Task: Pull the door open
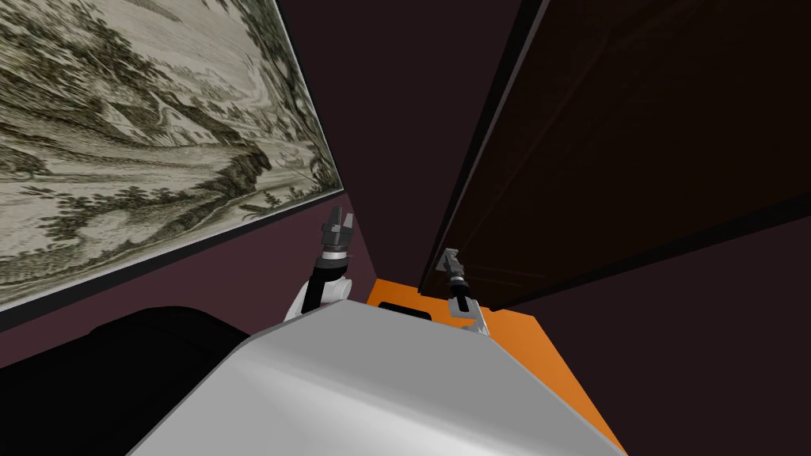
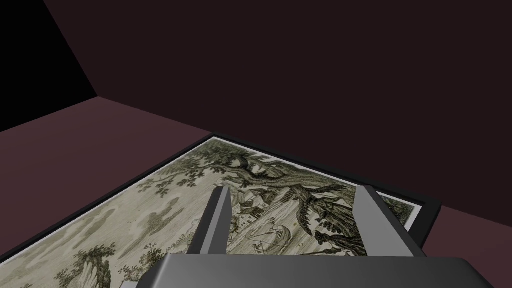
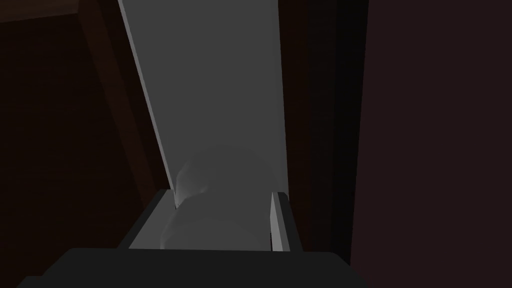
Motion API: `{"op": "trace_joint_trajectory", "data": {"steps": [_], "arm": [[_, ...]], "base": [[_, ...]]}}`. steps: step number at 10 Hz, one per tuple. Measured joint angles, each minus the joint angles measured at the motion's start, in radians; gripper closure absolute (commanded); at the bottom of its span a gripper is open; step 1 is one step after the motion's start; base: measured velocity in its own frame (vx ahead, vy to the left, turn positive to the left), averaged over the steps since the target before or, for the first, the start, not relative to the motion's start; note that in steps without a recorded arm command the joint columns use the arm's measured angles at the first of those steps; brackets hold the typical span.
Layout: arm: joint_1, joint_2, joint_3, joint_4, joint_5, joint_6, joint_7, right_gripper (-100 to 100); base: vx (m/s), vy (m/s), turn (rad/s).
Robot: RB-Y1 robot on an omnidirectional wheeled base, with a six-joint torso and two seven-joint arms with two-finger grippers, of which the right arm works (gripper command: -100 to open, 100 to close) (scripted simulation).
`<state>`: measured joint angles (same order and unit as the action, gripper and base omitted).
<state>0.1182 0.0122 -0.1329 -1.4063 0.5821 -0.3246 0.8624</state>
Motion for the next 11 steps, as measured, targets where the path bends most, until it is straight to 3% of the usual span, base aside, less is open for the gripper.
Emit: {"op": "trace_joint_trajectory", "data": {"steps": [11], "arm": [[0.010,-0.054,0.013,-0.006,-0.181,-0.004,-0.281,100]], "base": [[-0.067,-0.012,0.040]]}}
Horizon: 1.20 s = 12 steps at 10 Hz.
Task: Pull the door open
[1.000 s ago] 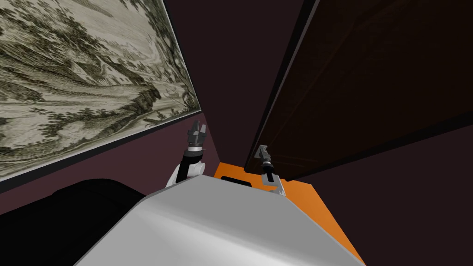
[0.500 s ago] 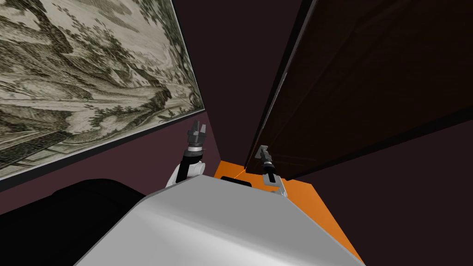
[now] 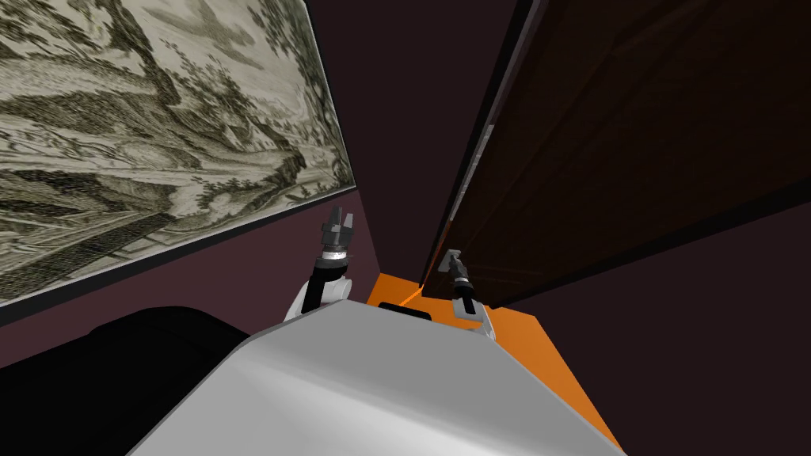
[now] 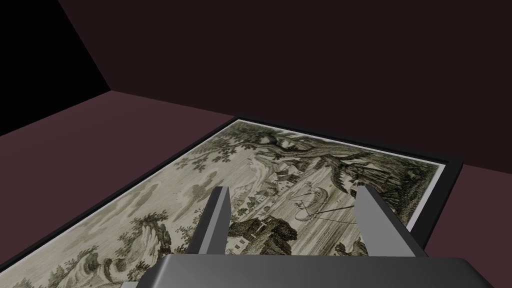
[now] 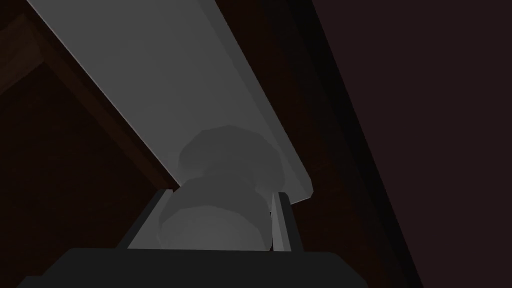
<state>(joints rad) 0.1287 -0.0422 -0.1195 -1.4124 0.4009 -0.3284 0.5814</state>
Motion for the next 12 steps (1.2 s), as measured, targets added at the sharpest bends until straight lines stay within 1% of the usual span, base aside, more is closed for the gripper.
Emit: {"op": "trace_joint_trajectory", "data": {"steps": [3,5,8,10,12], "arm": [[0.004,-0.009,0.003,-0.001,-0.038,-0.003,-0.064,100],[0.006,-0.021,0.006,-0.005,-0.078,-0.002,-0.117,100],[0.010,-0.030,0.009,-0.006,-0.118,-0.002,-0.182,100],[0.014,-0.041,0.012,-0.009,-0.163,-0.004,-0.235,100],[0.016,-0.048,0.015,-0.010,-0.195,-0.004,-0.285,100]], "base": [[-0.047,-0.011,0.039],[-0.060,-0.020,0.050],[-0.048,-0.019,0.048],[-0.059,-0.027,0.066],[-0.045,-0.013,0.043]]}}
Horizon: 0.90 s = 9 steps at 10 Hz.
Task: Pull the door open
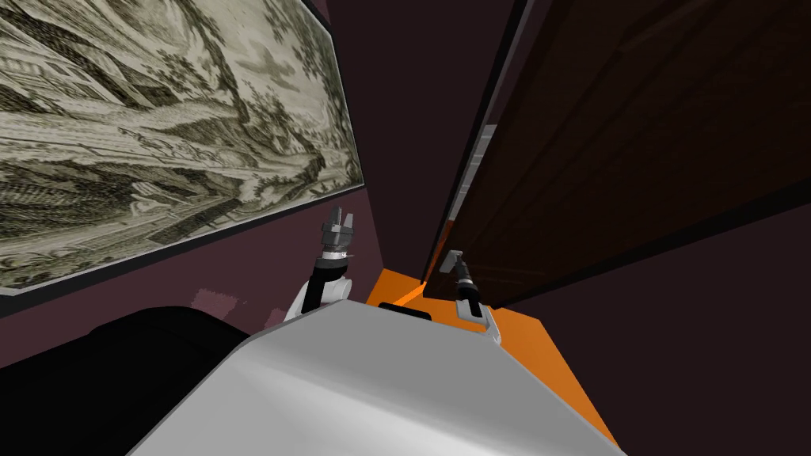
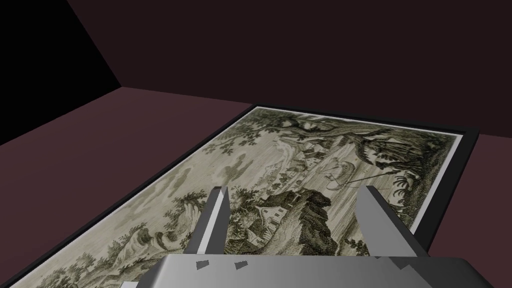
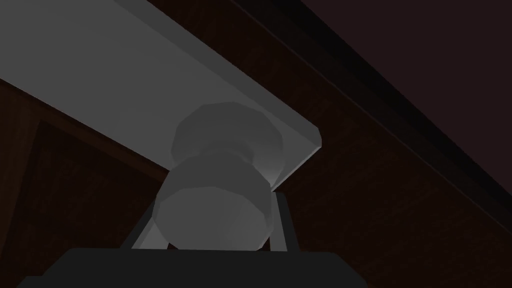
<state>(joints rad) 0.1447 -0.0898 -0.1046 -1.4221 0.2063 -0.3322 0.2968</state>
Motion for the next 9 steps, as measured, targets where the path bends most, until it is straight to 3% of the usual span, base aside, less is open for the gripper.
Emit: {"op": "trace_joint_trajectory", "data": {"steps": [9], "arm": [[0.013,-0.035,0.012,-0.004,-0.163,-0.001,-0.221,100]], "base": [[-0.040,-0.022,0.069]]}}
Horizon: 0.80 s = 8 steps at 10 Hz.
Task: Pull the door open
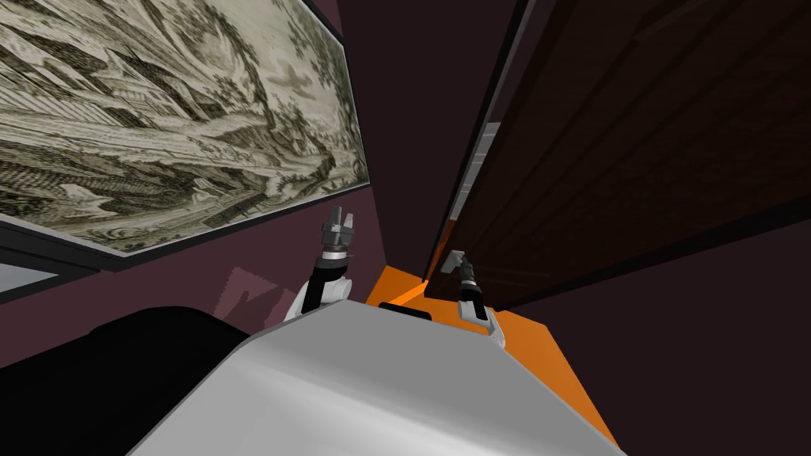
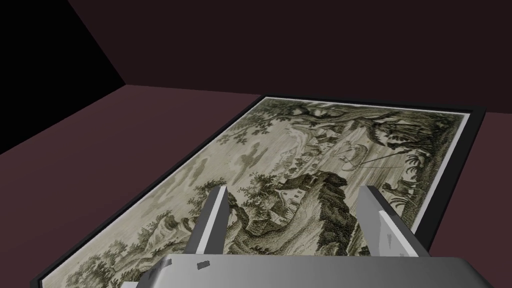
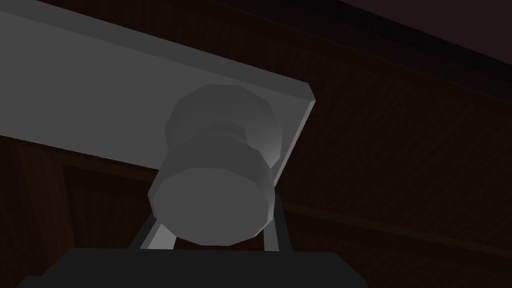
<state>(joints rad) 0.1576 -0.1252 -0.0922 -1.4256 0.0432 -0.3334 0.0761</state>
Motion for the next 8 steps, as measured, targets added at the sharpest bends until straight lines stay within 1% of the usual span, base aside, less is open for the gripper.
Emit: {"op": "trace_joint_trajectory", "data": {"steps": [1,2,3,4,5,6,8], "arm": [[0.002,-0.005,0.001,0.000,-0.021,-0.001,-0.027,100],[0.000,-0.006,0.002,0.005,-0.032,-0.003,-0.046,100],[0.004,-0.010,0.004,0.003,-0.052,-0.003,-0.071,100],[0.004,-0.011,0.005,0.001,-0.063,0.001,-0.089,100],[0.007,-0.014,0.007,-0.003,-0.083,0.004,-0.113,100],[0.008,-0.021,0.009,0.000,-0.112,0.002,-0.142,100],[0.013,-0.026,0.013,0.000,-0.146,-0.001,-0.193,100]], "base": [[-0.031,-0.023,0.039],[-0.031,-0.020,0.077],[-0.026,-0.017,0.035],[-0.029,-0.016,0.078],[-0.038,-0.024,0.116],[-0.031,-0.022,0.038],[-0.023,-0.020,0.063]]}}
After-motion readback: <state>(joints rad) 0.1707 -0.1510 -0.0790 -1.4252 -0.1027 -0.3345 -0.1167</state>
